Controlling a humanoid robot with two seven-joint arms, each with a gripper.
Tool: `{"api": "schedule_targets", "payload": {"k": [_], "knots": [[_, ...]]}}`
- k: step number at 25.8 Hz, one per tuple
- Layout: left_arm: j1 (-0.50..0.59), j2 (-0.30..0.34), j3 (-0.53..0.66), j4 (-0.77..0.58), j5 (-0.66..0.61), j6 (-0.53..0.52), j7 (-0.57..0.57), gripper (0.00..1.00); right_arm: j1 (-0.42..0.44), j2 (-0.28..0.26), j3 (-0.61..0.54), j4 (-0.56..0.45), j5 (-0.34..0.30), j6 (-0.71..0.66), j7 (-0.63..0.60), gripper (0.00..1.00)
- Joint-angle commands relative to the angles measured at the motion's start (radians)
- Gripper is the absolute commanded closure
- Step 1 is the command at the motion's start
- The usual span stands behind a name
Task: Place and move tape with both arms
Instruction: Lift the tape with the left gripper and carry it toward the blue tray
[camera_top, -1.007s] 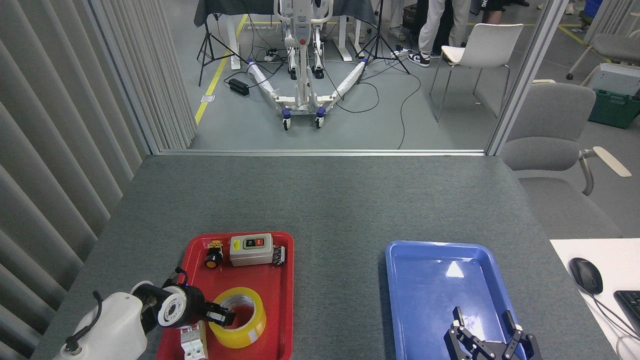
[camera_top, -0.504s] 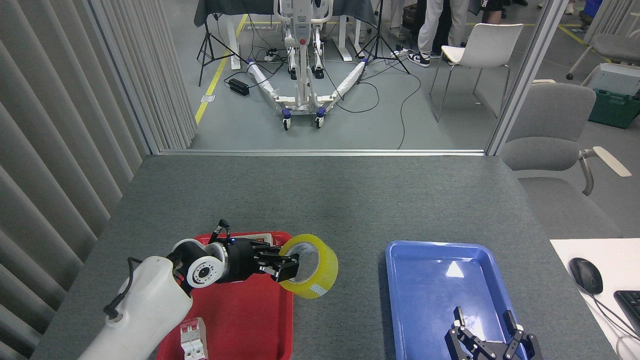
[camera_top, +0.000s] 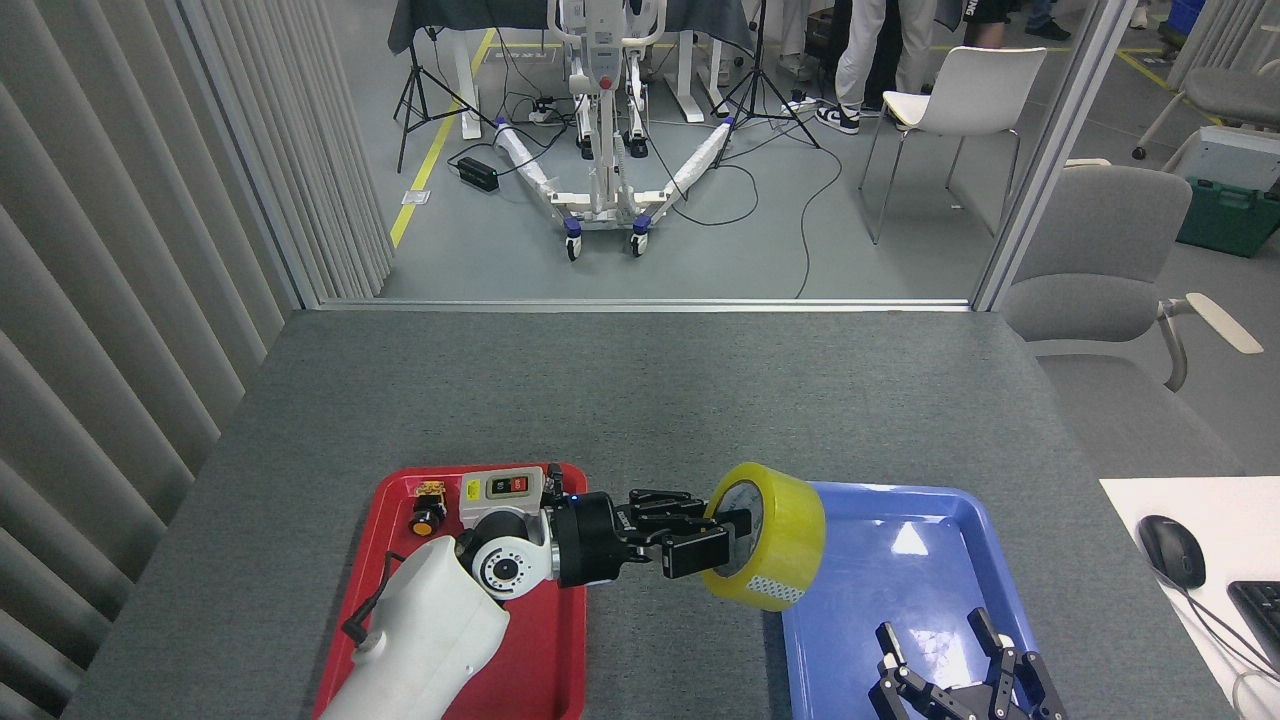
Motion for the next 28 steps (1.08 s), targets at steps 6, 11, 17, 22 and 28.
{"api": "schedule_targets", "payload": {"k": [6,11,17,22,28], "knots": [[0.035,-0.059,-0.001,0.018,0.03,-0.011,0.016,0.98,0.038,-0.067,-0.094,-0.012,0.002,-0.547,-0.099,0.0],[0.037,-0.077,-0.008,0.017,0.03,-0.011,0.018,0.99,0.044,-0.075,-0.094,-0.023,0.002,-0.584,-0.102,0.0],[0.055,-0.095,-0.041,0.002,0.044,-0.011,0.019,1.0,0.035,-0.081,-0.083,-0.038,0.003,-0.584,-0.1,0.0],[0.06,-0.105,-0.084,0.012,0.079,-0.011,0.028,1.0,0.033,-0.083,-0.079,-0.066,0.034,-0.584,-0.1,0.0],[0.067,-0.12,-0.089,0.034,0.079,-0.011,0.028,1.0,0.042,-0.077,-0.077,-0.119,0.078,-0.584,-0.105,0.0]]}}
